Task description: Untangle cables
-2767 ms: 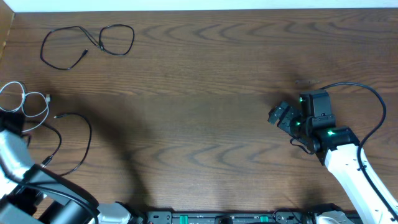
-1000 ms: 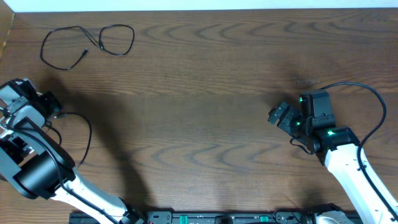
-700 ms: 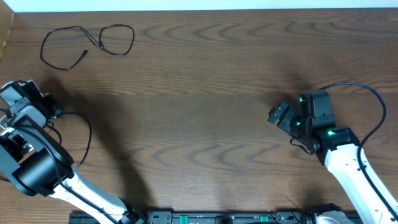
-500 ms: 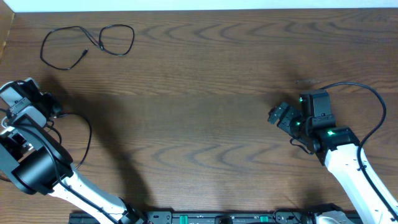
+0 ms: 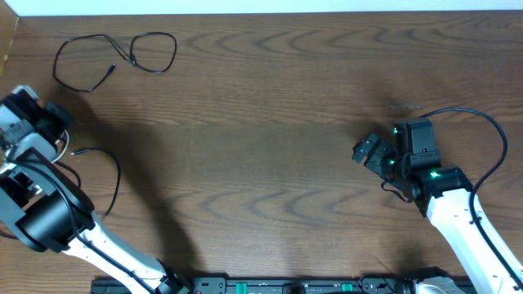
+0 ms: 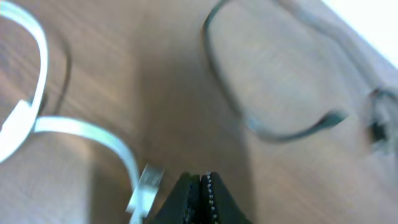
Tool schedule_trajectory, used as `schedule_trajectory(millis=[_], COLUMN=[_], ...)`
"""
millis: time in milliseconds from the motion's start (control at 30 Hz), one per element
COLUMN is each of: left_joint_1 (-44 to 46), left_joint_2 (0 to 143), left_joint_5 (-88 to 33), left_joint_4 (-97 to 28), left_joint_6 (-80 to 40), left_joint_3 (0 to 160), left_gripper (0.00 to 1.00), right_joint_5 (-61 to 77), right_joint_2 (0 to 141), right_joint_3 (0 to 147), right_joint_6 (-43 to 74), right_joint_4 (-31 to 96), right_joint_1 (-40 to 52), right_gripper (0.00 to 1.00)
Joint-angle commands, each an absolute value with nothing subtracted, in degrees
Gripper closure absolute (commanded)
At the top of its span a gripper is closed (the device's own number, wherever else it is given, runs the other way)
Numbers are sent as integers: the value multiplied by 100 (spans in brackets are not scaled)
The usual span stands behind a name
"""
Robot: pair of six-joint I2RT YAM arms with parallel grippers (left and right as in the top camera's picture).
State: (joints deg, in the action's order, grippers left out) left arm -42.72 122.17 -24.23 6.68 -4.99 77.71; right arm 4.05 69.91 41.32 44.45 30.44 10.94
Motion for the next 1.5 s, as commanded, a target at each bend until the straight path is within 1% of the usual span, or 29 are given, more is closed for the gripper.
schedule_trajectory(millis=[0, 33, 67, 133, 200, 267, 300, 433, 700, 733, 767, 833, 933, 1133, 1200, 1233, 1300, 1367, 1400, 1433, 1467], left_joint_1=[-4202, -4185, -4187, -4226, -4309, -4431, -4578, -4794, -4960, -4982, -4995, -5009, -5015, -5013, -5013, -5013, -5013, -5006, -5006, -5006, -5006], left_joint_2=[12147, 12127, 12101, 12049, 11987, 11942, 11900, 11675, 10866, 10838, 10833, 10932, 11231, 11664, 11756, 11780, 11839, 11863, 11863, 11863, 11865], left_joint_5=[-2919, -2917, -2882, -2606, -1942, -1081, -768, -1190, -1221, -1142, -1070, -368, 134, -106, -106, -102, -104, -104, -106, -104, -104], left_joint_4=[698, 690, 672, 541, 242, -156, -414, -493, -626, -764, -899, -1549, -2115, -2246, -2215, -2200, -2104, -2010, -1977, -1938, -1918], left_joint_6=[-1074, -1138, -1133, -1135, -1197, -1468, -1619, -1621, -1619, -1623, -1632, -1909, -2443, -2689, -2757, -2801, -2818, -2818, -2821, -2818, -2818], left_joint_3=[8152, 8189, 8195, 8195, 8195, 8195, 8195, 8195, 8195, 8195, 8195, 8154, 8134, 8134, 8134, 8134, 8134, 8134, 8134, 8134, 8134], left_gripper=[92, 92, 66, 61, 41, 39, 33, 24, 15, 12, 4, 3, 3, 3, 10, 10, 19, 24, 34, 40, 40], right_joint_5=[336, 336, 336, 336, 333, 336, 336, 333, 336, 336, 333, 333, 336, 336, 333, 333, 336, 336, 336, 336, 336], right_joint_2=[6976, 6976, 6976, 6978, 6976, 6976, 6976, 6976, 6976, 6976, 6976, 6976, 6976, 6976, 6976, 6976, 6976, 6976, 6976, 6976, 6976], right_joint_3=[4152, 4152, 4152, 4150, 4152, 4152, 4152, 4152, 4152, 4152, 4152, 4152, 4152, 4152, 4152, 4152, 4152, 4152, 4152, 4152, 4152], right_joint_6=[4362, 4362, 4362, 4362, 4362, 4362, 4362, 4362, 4362, 4362, 4362, 4362, 4362, 4362, 4362, 4362, 4362, 4362, 4362, 4362, 4362], right_joint_4=[3048, 3048, 3048, 3048, 3048, 3048, 3048, 3048, 3048, 3048, 3048, 3048, 3048, 3048, 3048, 3048, 3048, 3048, 3048, 3048, 3048], right_joint_1=[1085, 1085, 1085, 1085, 1085, 1085, 1085, 1085, 1085, 1085, 1085, 1085, 1085, 1085, 1085, 1085, 1085, 1085, 1085, 1085, 1085], right_gripper=[1, 1, 1, 1, 1, 1, 1, 1, 1, 1, 1, 1, 1, 1, 1, 1, 1, 1, 1, 1, 1])
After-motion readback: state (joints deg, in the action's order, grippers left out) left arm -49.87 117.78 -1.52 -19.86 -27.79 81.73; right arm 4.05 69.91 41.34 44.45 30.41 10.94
